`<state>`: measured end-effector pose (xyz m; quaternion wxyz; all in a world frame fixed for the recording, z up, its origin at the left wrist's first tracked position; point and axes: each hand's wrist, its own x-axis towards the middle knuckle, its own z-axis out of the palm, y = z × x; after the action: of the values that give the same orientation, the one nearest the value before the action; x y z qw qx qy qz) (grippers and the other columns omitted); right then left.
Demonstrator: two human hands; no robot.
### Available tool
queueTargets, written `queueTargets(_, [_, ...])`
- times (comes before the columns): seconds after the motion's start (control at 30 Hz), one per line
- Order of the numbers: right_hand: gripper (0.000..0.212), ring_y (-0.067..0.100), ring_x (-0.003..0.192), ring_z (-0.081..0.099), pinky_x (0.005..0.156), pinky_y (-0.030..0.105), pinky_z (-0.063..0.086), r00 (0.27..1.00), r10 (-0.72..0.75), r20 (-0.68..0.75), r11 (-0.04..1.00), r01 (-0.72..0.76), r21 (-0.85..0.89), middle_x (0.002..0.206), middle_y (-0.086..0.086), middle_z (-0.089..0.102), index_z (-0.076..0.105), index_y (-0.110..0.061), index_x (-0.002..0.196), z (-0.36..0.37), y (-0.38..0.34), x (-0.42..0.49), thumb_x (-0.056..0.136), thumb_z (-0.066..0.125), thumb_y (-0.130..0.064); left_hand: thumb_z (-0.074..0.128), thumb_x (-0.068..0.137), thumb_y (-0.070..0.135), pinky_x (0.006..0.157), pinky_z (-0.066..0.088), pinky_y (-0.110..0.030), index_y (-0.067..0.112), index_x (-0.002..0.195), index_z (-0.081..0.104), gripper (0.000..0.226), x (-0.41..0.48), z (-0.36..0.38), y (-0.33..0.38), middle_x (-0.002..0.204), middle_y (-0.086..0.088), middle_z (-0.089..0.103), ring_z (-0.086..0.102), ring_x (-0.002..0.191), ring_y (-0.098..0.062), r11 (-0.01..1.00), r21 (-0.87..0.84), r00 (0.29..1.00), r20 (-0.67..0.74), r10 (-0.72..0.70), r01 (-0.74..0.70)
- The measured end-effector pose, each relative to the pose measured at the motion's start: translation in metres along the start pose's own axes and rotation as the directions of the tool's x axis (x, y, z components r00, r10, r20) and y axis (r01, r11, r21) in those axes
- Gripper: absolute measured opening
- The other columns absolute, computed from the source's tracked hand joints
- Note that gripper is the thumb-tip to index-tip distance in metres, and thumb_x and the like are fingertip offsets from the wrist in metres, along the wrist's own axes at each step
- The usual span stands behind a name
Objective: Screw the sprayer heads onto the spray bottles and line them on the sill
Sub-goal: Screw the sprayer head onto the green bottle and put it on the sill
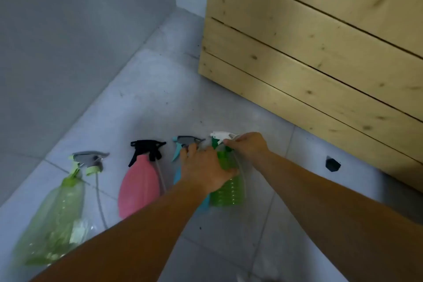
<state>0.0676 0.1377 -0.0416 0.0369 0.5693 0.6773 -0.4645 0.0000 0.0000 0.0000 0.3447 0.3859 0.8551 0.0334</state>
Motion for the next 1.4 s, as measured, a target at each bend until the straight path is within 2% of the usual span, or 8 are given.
queueTargets(0.27, [0.048, 0.020, 0.098, 0.066, 0.088, 0.031, 0.056, 0.995, 0.026, 0.095, 0.999, -0.023, -0.037, 0.112, 0.007, 0.070, 0.073, -0.007, 0.113, -0.009, 0.001, 0.009, 0.074, 0.083, -0.033, 0.039, 0.081, 0.080, 0.120, 0.007, -0.060, 0.042, 0.122, 0.060, 0.060, 0.007, 0.014, 0.004, 0.126, 0.004, 0.069, 0.033, 0.145, -0.032, 0.999, 0.031, 0.999, -0.018, 0.042, -0.042])
queueTargets(0.4, [0.031, 0.017, 0.088, 0.065, 0.072, 0.025, 0.055, 0.995, 0.003, 0.096, 0.988, -0.018, 0.156, 0.117, 0.002, 0.067, 0.075, -0.006, 0.103, -0.024, 0.008, 0.007, 0.080, 0.077, -0.026, 0.053, 0.080, 0.073, 0.115, 0.016, -0.053, 0.032, 0.091, 0.061, 0.043, 0.000, 0.010, 0.011, 0.111, 0.004, 0.072, 0.040, 0.138, -0.028, 0.999, -0.021, 0.998, -0.053, 0.041, -0.042])
queueTargets(0.57, [0.033, 0.023, 0.083, 0.068, 0.073, 0.034, 0.059, 0.986, -0.007, 0.167, 0.908, -0.064, 0.414, 0.113, 0.014, 0.069, 0.064, -0.005, 0.119, -0.060, -0.006, -0.001, 0.091, 0.067, -0.021, 0.063, 0.067, 0.078, 0.104, 0.033, -0.045, 0.030, 0.101, 0.071, 0.060, -0.008, 0.002, 0.015, 0.109, 0.004, 0.071, 0.055, 0.119, -0.021, 0.967, -0.249, 0.992, -0.121, 0.023, -0.053])
queueTargets(0.67, [0.018, 0.025, 0.083, 0.068, 0.078, 0.037, 0.057, 0.978, -0.107, 0.179, 0.868, 0.004, 0.497, 0.099, 0.009, 0.067, 0.062, -0.010, 0.108, -0.086, -0.038, -0.014, 0.093, 0.064, -0.020, 0.085, 0.063, 0.057, 0.097, 0.056, -0.045, 0.022, 0.113, 0.072, 0.063, -0.023, -0.010, 0.013, 0.108, 0.003, 0.075, 0.070, 0.101, -0.018, 0.740, -0.669, 0.997, -0.060, 0.048, -0.076])
queueTargets(0.77, [0.009, 0.020, 0.074, 0.065, 0.070, 0.033, 0.054, 0.965, -0.231, 0.122, 0.836, 0.133, 0.532, 0.086, 0.006, 0.065, 0.063, -0.014, 0.087, -0.110, -0.082, -0.042, 0.093, 0.064, -0.022, 0.094, 0.066, 0.027, 0.087, 0.063, -0.036, 0.016, 0.118, 0.071, 0.058, -0.042, -0.027, 0.005, 0.106, -0.002, 0.077, 0.076, 0.093, -0.016, 0.558, -0.823, 0.994, -0.088, 0.067, -0.110])
queueTargets(0.87, [0.014, 0.019, 0.070, 0.063, 0.070, 0.033, 0.051, 0.923, -0.383, 0.032, 0.788, 0.308, 0.533, 0.079, 0.004, 0.066, 0.063, -0.016, 0.080, -0.129, -0.130, -0.085, 0.092, 0.065, -0.022, 0.093, 0.068, 0.021, 0.076, 0.061, -0.018, 0.017, 0.123, 0.069, 0.061, -0.067, -0.049, -0.006, 0.110, -0.001, 0.075, 0.074, 0.095, -0.011, 0.549, -0.812, 0.980, -0.179, 0.086, -0.196])
queueTargets(1.07, [0.011, 0.017, 0.076, 0.061, 0.072, 0.031, 0.051, 0.786, -0.615, -0.057, 0.630, 0.533, 0.564, 0.087, 0.003, 0.065, 0.066, -0.016, 0.084, -0.141, -0.203, -0.179, 0.091, 0.064, -0.024, 0.095, 0.064, 0.029, 0.085, 0.061, -0.026, 0.022, 0.118, 0.070, 0.060, -0.122, -0.091, -0.032, 0.107, 0.004, 0.075, 0.073, 0.097, -0.011, 0.666, -0.679, 0.939, -0.328, 0.102, -0.309])
queueTargets(1.4, [0.011, 0.018, 0.081, 0.062, 0.072, 0.030, 0.052, 0.698, -0.716, 0.022, 0.599, 0.598, 0.533, 0.093, 0.002, 0.070, 0.069, -0.016, 0.089, -0.111, -0.243, -0.276, 0.090, 0.066, -0.027, 0.091, 0.056, 0.050, 0.073, 0.059, -0.022, 0.037, 0.108, 0.064, 0.060, -0.214, -0.150, -0.055, 0.101, 0.008, 0.075, 0.073, 0.087, -0.009, 0.727, -0.570, 0.868, -0.492, 0.071, -0.383])
